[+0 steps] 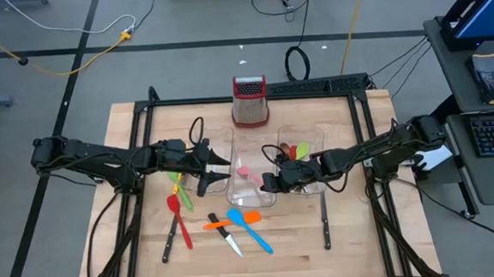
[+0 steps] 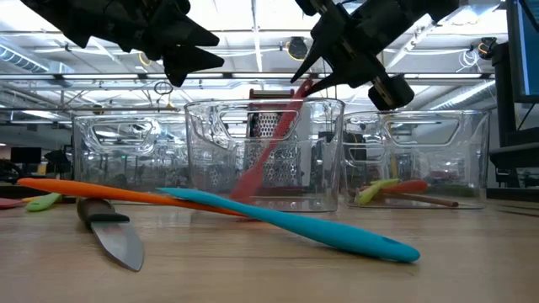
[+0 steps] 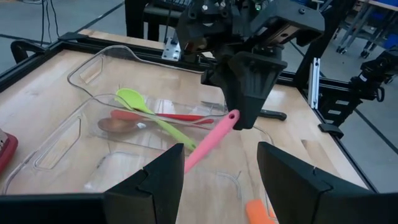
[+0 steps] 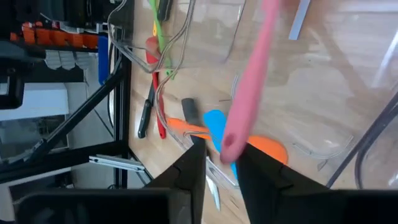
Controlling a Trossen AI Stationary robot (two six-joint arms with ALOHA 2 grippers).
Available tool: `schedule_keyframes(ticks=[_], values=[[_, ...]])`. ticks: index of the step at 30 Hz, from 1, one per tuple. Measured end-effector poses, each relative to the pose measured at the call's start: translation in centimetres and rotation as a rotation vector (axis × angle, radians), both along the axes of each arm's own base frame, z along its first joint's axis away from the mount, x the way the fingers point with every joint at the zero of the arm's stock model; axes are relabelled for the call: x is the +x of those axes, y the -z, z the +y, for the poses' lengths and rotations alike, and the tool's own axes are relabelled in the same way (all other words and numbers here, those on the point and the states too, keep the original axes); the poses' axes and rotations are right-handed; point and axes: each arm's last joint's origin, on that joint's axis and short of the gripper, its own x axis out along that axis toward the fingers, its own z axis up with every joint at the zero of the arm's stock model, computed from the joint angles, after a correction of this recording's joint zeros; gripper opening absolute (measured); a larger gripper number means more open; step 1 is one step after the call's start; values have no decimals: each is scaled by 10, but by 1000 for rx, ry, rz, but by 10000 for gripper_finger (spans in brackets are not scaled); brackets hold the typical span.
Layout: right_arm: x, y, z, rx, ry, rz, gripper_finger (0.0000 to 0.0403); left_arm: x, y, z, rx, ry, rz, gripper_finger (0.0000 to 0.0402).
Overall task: Pick & Place Kitchen Items
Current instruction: Put the pink spatula into the middle transparent bin, then put the blue spatula into the middle transparent bin
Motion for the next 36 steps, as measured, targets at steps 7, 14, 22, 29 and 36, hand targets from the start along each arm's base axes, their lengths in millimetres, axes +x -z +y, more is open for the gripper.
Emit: schedule_keyframes(ticks=[7, 14, 22, 29, 36], values=[[1, -1, -1, -13, -11, -16, 109, 0, 0, 0, -3, 0, 1, 207], [2, -6, 13, -6, -87, -75, 115, -1, 2, -2, -20, 2, 23, 207], [-4, -2, 27, -2, -151, -28, 93, -1, 2, -10, -25, 34, 27, 207], [-11, -23, 44, -123, -331, -185, 68, -2, 2, -20, -65, 69, 36, 207], [-30, -36, 75, -402, -612, -306, 12, -5, 3, -42, -133, 139, 53, 207]])
